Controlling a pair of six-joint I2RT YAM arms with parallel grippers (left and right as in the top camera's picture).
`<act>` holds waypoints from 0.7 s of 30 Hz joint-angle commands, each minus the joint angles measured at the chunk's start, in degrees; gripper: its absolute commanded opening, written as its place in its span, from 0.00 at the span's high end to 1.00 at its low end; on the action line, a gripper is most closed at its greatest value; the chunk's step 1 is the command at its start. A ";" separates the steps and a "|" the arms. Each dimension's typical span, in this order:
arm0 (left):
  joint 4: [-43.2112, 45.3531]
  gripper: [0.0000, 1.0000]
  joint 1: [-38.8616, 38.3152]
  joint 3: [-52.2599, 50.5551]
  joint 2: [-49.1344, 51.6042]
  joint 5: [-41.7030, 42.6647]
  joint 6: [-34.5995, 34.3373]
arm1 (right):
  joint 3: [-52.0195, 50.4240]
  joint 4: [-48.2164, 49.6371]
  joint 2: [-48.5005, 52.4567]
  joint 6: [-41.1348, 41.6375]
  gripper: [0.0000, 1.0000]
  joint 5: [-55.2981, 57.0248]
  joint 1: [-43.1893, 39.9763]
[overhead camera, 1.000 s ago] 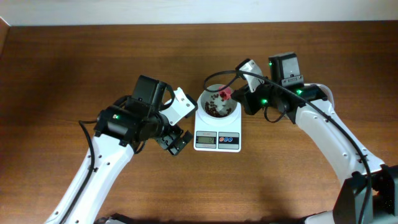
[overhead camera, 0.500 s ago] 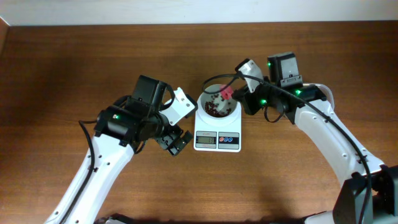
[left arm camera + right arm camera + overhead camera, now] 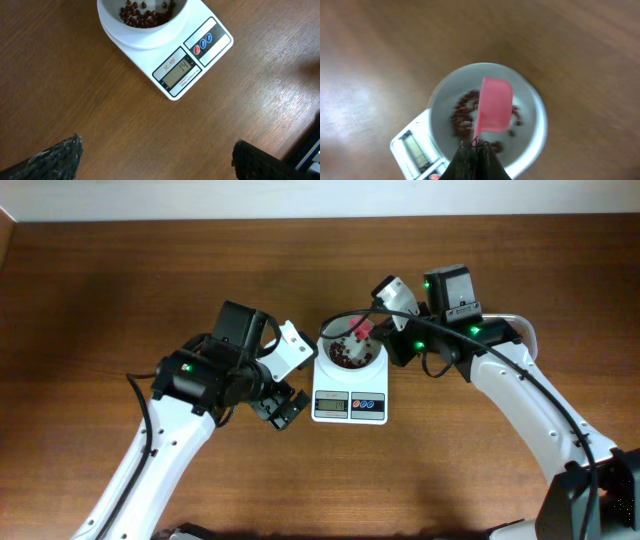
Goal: Scoop and weigh 50g on scale
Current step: 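Tilt the scoop to pour beans into the bowl, right gripper, then move the empty scoop back right over the bean tub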
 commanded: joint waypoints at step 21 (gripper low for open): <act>0.09 0.01 -0.09 -0.39 -1.09 0.83 -0.50 | 1.20 -1.46 -4.24 0.98 0.96 4.63 1.99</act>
